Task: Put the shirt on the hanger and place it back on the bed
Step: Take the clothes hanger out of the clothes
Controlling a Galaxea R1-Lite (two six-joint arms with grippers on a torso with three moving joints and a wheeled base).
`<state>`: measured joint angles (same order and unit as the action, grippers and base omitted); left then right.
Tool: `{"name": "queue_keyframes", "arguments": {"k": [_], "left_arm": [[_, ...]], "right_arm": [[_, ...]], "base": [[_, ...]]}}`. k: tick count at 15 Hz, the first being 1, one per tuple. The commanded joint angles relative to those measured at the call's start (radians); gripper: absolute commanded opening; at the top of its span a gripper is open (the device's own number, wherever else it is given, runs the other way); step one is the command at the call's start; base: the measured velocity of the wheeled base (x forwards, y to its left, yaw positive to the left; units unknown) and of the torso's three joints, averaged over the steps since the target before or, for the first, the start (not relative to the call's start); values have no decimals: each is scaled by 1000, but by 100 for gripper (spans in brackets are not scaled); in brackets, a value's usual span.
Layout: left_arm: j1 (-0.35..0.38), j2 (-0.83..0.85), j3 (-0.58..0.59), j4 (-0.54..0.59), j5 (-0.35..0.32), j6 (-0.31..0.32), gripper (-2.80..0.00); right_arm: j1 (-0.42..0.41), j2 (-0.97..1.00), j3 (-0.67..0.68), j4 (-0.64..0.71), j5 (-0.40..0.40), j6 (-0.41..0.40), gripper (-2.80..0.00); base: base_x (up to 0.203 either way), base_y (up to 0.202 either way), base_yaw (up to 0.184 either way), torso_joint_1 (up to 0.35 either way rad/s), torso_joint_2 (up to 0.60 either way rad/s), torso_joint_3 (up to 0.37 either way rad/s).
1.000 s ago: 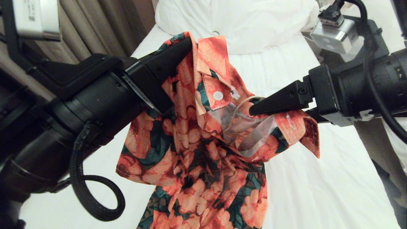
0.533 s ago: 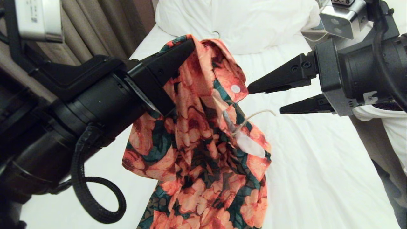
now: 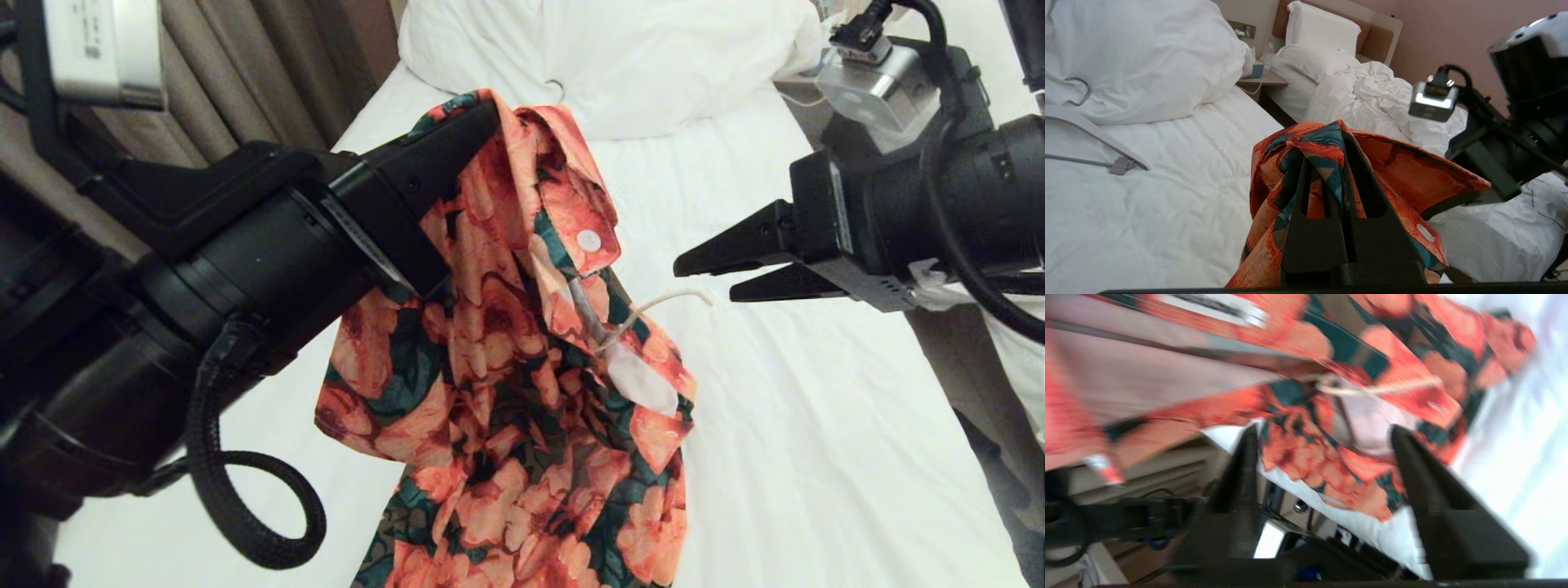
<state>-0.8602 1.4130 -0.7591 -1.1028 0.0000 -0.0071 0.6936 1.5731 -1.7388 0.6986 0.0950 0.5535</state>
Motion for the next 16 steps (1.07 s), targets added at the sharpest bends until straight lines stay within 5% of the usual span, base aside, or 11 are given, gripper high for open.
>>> {"name": "queue_keyframes", "arguments": {"k": [1,6,7,11,16], "left_arm": [[0,0,-2,-6,0,-1,-280],[1,-1,-3,-6,2,1,-280],[1,-2,-3,-6,2,1,-280],[1,-6,-3,-6,2,3,-280],[1,-14,-3,-6,2,3,-280]], "right_arm": [[1,13,10,11,-4,11,-280],[34,32,76,10,-36,57,-280],[67,35,91,9,-66,54,0],[166,78,101,-11,-267,-15,0],[176,119,106,-84,-335,-57,0]], "base": [[0,0,0,0,0,0],[0,0,0,0,0,0],[0,0,0,0,0,0],[0,0,0,0,0,0],[0,0,0,0,0,0]]}}
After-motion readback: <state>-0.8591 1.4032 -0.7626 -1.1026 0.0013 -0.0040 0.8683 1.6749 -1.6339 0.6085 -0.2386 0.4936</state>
